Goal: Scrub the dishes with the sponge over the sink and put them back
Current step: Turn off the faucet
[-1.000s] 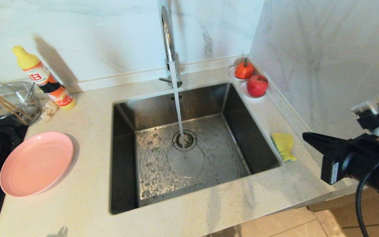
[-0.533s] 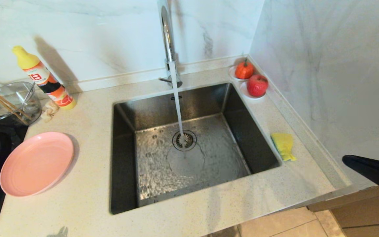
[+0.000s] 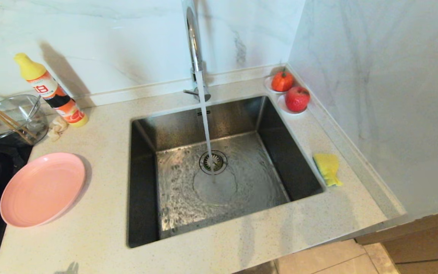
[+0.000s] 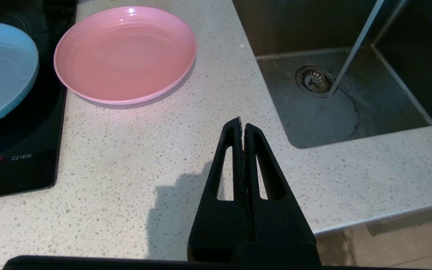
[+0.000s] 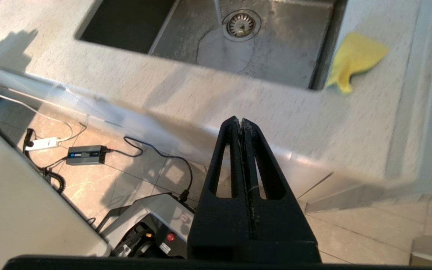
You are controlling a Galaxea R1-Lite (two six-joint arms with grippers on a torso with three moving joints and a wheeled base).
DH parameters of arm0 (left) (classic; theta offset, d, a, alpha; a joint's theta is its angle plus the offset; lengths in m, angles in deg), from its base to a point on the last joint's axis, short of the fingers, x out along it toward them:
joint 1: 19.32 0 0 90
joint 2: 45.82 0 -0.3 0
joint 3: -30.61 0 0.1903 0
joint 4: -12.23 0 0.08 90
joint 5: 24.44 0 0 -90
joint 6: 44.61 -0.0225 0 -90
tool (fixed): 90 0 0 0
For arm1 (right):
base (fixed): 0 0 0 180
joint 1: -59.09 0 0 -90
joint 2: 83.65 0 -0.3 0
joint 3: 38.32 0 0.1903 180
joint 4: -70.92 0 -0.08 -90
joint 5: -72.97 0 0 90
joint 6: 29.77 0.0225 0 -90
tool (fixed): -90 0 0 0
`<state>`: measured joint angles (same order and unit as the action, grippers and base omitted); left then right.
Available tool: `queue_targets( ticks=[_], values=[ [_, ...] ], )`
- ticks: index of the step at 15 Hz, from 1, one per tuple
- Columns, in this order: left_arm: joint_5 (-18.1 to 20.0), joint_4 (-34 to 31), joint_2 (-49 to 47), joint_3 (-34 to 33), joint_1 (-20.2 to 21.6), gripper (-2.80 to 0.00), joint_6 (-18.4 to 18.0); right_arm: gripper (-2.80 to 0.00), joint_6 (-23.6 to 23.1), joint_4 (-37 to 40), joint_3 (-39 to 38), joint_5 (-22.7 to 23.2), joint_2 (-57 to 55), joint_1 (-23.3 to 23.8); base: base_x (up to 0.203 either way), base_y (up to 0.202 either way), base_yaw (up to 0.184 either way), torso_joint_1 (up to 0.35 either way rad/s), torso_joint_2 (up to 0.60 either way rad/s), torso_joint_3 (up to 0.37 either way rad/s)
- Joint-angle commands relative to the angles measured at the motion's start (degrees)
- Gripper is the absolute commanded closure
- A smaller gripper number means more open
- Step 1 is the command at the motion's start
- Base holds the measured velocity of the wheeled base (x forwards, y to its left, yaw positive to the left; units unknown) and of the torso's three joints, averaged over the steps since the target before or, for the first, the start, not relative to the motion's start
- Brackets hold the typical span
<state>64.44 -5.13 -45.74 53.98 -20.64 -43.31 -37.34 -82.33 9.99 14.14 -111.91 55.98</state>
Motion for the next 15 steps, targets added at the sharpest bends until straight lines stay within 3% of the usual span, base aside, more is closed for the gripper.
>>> queue_targets(
  ticks=[1, 3, 7, 10, 13, 15],
  values=[
    [0.0, 0.1, 0.1, -2.3, 0.0, 0.00, 0.0, 0.00, -0.2, 0.6, -4.1, 0.5, 9.4, 3.0, 0.000, 0.000, 0.000, 0.000, 0.00, 0.000],
    [0.0, 0.0, 0.1, -2.3, 0.0, 0.00, 0.0, 0.00, -0.5, 0.6, -8.3, -0.4, 14.3, 4.1, 0.000, 0.000, 0.000, 0.000, 0.00, 0.000],
    [0.0, 0.1, 0.1, -2.3, 0.0, 0.00, 0.0, 0.00, -1.9, -1.4, -16.0, -13.9, 16.6, 4.3, 0.000, 0.000, 0.000, 0.000, 0.00, 0.000],
    [0.0, 0.1, 0.1, -2.3, 0.0, 0.00, 0.0, 0.00, -5.4, -11.5, -24.7, -20.6, 16.8, 4.3, 0.000, 0.000, 0.000, 0.000, 0.00, 0.000],
    [0.0, 0.1, 0.1, -2.3, -0.1, 0.00, 0.0, 0.00, -5.4, -7.8, -24.0, -23.7, 16.7, 4.3, 0.000, 0.000, 0.000, 0.000, 0.00, 0.000],
    [0.0, 0.1, 0.1, -2.3, 0.0, 0.00, 0.0, 0.00, -7.7, -2.6, -23.4, -28.8, 16.7, 4.3, 0.000, 0.000, 0.000, 0.000, 0.00, 0.000]
  ],
)
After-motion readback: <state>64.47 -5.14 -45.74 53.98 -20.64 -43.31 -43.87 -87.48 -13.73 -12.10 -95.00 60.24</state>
